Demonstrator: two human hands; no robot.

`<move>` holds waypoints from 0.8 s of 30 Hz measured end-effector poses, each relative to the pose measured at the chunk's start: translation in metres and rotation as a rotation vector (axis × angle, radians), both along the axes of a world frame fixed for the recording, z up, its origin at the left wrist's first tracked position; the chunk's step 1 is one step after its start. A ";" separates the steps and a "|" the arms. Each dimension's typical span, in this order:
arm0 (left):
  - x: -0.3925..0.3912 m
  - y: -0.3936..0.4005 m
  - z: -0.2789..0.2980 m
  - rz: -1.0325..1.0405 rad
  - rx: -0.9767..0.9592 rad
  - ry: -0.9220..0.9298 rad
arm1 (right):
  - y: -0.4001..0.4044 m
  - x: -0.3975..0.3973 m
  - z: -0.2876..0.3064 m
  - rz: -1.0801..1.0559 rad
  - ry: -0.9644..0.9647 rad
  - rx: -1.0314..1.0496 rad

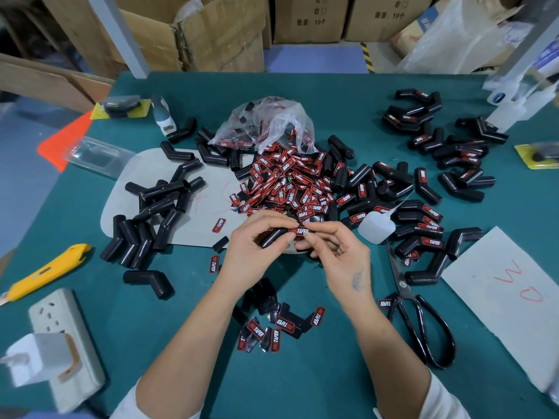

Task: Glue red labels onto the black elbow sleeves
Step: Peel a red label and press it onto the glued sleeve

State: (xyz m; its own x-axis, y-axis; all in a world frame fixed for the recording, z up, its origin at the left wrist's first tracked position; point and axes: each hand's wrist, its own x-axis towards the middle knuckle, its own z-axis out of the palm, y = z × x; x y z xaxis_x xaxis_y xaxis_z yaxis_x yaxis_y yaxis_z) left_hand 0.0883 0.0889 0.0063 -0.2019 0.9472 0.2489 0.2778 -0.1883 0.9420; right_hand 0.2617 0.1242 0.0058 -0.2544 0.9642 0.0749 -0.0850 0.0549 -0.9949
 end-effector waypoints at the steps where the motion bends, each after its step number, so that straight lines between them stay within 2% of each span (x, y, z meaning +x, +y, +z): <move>1: 0.000 0.000 0.001 0.001 -0.008 -0.007 | 0.000 0.001 0.000 0.000 -0.016 0.020; 10: 0.001 -0.003 0.007 0.006 -0.026 -0.040 | 0.001 0.003 -0.004 0.002 -0.060 0.081; 24: 0.005 -0.004 0.009 0.023 0.002 -0.006 | 0.001 0.000 -0.004 -0.026 -0.041 0.046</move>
